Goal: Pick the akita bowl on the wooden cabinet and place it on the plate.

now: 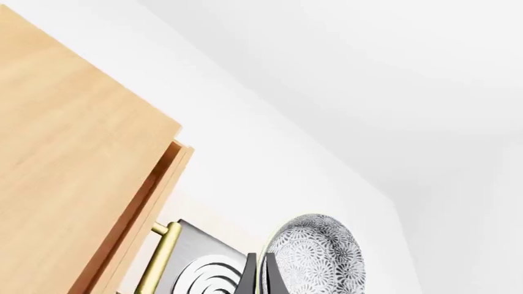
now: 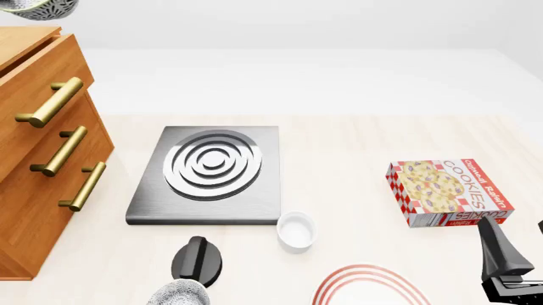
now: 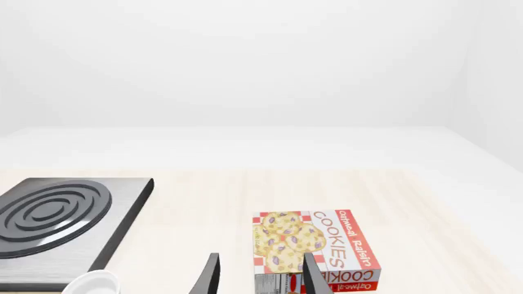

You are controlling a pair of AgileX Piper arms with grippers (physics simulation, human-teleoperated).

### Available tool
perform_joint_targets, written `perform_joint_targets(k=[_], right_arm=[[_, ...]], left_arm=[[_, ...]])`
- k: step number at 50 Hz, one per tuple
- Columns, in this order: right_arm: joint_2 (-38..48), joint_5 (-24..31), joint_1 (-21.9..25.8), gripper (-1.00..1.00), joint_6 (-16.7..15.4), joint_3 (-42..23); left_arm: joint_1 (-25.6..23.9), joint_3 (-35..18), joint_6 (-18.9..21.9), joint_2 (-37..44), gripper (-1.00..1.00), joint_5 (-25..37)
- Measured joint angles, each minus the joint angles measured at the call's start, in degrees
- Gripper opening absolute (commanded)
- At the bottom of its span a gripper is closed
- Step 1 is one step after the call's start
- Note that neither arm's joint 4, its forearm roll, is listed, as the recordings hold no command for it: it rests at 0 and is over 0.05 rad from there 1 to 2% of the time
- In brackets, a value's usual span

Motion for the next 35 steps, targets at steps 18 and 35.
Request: perform_joint_targets(k=[18, 35], right_arm=[[0.0, 0.0, 0.0, 1.0, 0.0, 0.0], [0.0, 0.0, 0.0, 1.0, 0.0, 0.0]], left_arm=[[-3.1, 2.0, 0.5, -1.1, -1.0, 0.0], [-5.0, 3.5, 0.9, -1.4, -1.0, -0.2]])
